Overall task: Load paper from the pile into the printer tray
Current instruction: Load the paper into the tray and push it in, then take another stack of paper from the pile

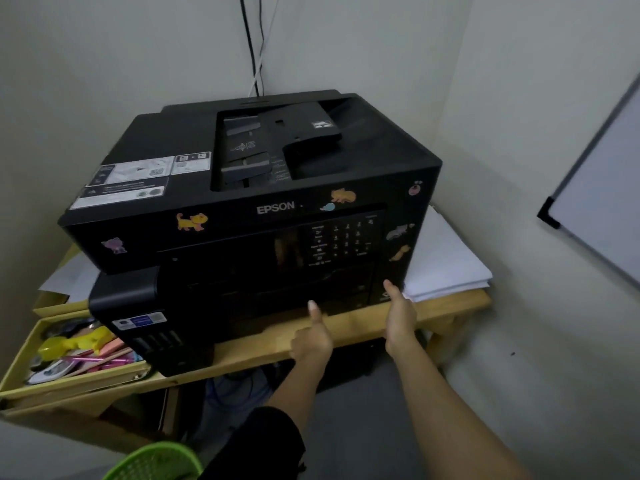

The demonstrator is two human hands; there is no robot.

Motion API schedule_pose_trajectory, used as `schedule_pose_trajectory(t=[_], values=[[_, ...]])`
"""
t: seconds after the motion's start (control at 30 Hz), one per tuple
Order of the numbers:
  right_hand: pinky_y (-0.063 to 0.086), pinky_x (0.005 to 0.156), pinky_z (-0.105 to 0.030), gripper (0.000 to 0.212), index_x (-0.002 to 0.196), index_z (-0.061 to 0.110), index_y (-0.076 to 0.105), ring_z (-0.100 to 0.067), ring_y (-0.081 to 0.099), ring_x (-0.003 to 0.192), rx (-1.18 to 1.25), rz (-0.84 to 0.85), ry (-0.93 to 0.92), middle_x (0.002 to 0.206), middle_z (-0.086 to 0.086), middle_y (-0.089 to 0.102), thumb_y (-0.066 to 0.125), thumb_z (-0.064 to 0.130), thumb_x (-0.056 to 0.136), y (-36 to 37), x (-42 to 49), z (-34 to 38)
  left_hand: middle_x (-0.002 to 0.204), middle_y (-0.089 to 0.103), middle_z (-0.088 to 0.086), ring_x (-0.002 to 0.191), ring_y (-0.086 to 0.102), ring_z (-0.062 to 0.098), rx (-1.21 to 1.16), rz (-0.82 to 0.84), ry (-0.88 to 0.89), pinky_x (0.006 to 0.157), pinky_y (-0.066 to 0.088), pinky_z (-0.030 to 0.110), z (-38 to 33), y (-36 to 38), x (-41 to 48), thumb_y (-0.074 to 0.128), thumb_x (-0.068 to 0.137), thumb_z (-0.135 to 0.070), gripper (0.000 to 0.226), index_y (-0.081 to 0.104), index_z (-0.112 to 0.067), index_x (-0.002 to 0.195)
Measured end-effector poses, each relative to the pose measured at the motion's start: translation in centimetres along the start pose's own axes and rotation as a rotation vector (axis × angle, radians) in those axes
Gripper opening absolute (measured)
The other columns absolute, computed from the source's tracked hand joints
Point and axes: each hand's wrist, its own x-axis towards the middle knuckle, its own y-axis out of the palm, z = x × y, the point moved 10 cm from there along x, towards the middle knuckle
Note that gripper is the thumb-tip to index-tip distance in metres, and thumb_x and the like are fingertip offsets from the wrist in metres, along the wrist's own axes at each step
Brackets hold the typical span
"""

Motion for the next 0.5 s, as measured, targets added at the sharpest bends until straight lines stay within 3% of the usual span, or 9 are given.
schedule_pose_trajectory(t=[0.1, 0.17, 0.23, 0.3, 0.37, 0.5], values=[[0.033, 0.108, -0.041, 0.076, 0.148, 0.010, 0.030, -0.031, 0.039, 0.134, -0.148, -0.073, -0.070, 0.149, -0.011, 0.040, 0.064, 0.036, 0.084, -2.9, 0.9, 2.0, 0.148, 0.040, 0.016, 0.138, 0.034, 0.032, 0.460, 0.075, 0.141, 0.116, 0.025, 0.042, -2.7, 4.7, -0.9, 0.003, 0.083, -0.075, 0.102, 0.039, -0.001, 0.143], [0.031, 0.111, -0.042, 0.078, 0.150, 0.010, 0.024, -0.032, 0.035, 0.138, -0.241, -0.089, -0.120, 0.153, -0.012, 0.033, 0.061, 0.034, 0.086, -4.3, 2.1, 3.9, 0.154, 0.031, 0.016, 0.143, 0.026, 0.032, 0.601, 0.129, 0.247, 0.119, 0.020, 0.041, -5.2, 8.1, -2.2, 0.011, 0.090, -0.068, 0.090, 0.031, -0.001, 0.147], [0.033, 0.113, -0.042, 0.075, 0.150, 0.008, 0.025, -0.032, 0.036, 0.137, -0.324, -0.101, -0.175, 0.153, -0.013, 0.033, 0.060, 0.031, 0.087, -5.1, 4.1, 6.1, 0.150, 0.036, 0.016, 0.135, 0.039, 0.031, 0.595, 0.213, 0.358, 0.113, 0.032, 0.036, -8.1, 11.6, -3.3, 0.026, 0.095, -0.057, 0.075, 0.035, -0.001, 0.144], [0.036, 0.111, -0.041, 0.067, 0.147, 0.006, 0.030, -0.032, 0.041, 0.134, -0.418, -0.120, -0.227, 0.150, -0.014, 0.039, 0.058, 0.025, 0.089, -5.9, 6.4, 8.4, 0.139, 0.047, 0.016, 0.116, 0.053, 0.026, 0.576, 0.338, 0.458, 0.096, 0.043, 0.029, -11.0, 15.5, -4.7, 0.037, 0.098, -0.041, 0.056, 0.045, -0.001, 0.136], [0.039, 0.105, -0.036, 0.058, 0.144, 0.003, 0.035, -0.032, 0.047, 0.128, -0.531, -0.142, -0.269, 0.144, -0.015, 0.046, 0.054, 0.018, 0.091, -7.0, 8.9, 10.7, 0.122, 0.058, 0.016, 0.096, 0.054, 0.023, 0.637, 0.408, 0.543, 0.086, 0.046, 0.033, -13.6, 19.3, -5.6, 0.040, 0.098, -0.028, 0.041, 0.057, 0.001, 0.122], [0.041, 0.100, -0.034, 0.049, 0.139, 0.001, 0.042, -0.033, 0.050, 0.124, -0.716, -0.170, -0.270, 0.139, -0.018, 0.051, 0.050, 0.013, 0.093, -9.2, 13.9, 14.5, 0.129, 0.056, 0.018, 0.115, 0.054, 0.031, 0.672, 0.354, 0.564, 0.094, 0.044, 0.036, -17.8, 24.2, -4.0, 0.043, 0.097, -0.022, 0.038, 0.055, 0.003, 0.123]])
